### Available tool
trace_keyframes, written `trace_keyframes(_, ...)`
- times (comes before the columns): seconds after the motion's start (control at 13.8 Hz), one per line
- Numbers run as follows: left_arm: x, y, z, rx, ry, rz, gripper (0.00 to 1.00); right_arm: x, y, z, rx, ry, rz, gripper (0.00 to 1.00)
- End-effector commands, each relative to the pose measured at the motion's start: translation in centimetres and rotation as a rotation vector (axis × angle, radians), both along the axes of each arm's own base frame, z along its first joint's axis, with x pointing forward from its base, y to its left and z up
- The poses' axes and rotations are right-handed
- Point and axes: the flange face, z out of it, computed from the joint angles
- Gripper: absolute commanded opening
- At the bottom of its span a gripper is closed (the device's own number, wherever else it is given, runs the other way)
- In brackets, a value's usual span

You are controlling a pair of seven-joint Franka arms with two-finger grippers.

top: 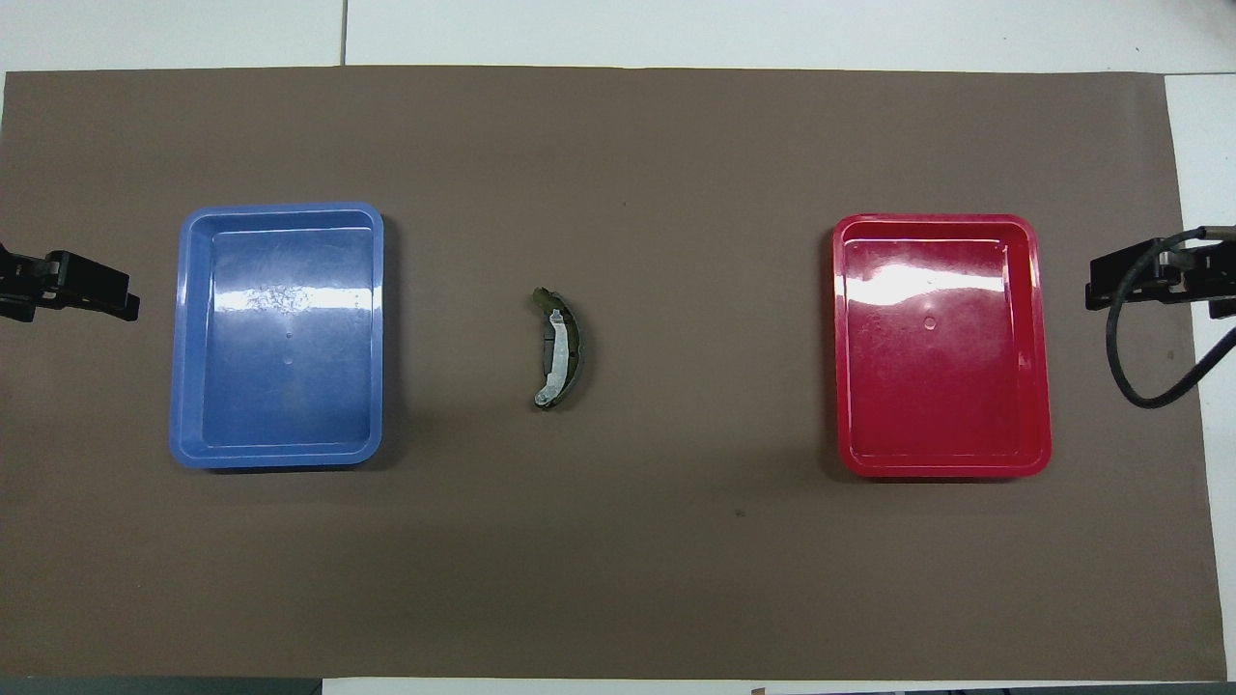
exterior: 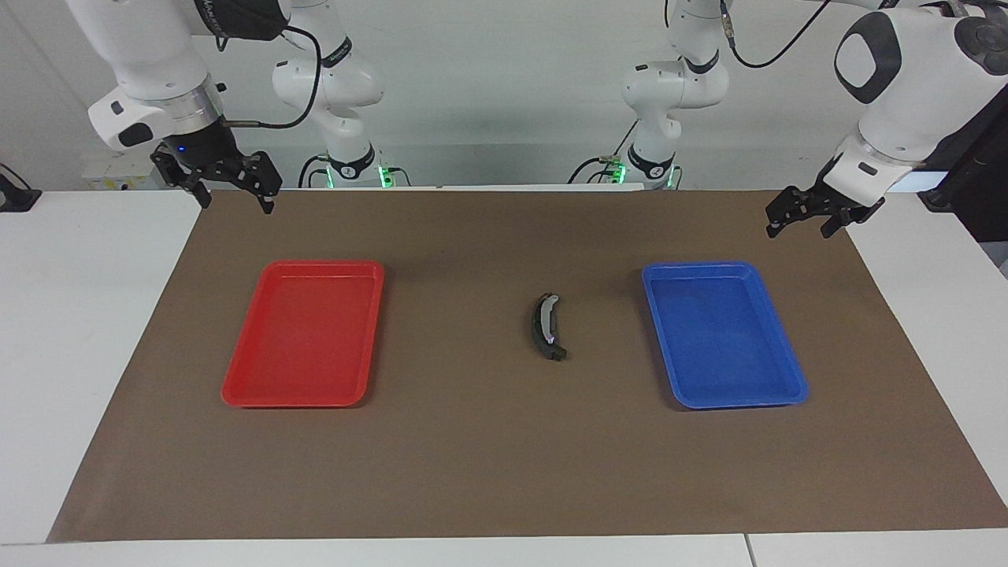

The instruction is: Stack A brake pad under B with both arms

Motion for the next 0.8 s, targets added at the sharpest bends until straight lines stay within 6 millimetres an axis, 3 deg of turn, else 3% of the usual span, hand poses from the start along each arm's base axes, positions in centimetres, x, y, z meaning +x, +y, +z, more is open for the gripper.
trace_keyframes(0.0,-0.67,0.22,0.25,-0.002,-0.008,-0.003,1.00,0.27,-0.26,0.14,0.016,0.004,-0.050,1.00)
trace_keyframes(0.51,-0.66,0.22,0.19,-0.002,-0.008,-0.003,1.00,0.22,-0.19,0.10,0.016,0.009,-0.047,1.00)
trace_keyframes(0.58,-0.68,0.22,0.18,-0.002,-0.006,-0.003,1.00,0.23,0.63,0.18,0.011,0.007,-0.032,1.00)
trace_keyframes(0.72,-0.67,0.22,0.18,-0.002,-0.006,-0.004,1.00,0.25,-0.30,0.08,0.012,0.010,-0.047,1.00)
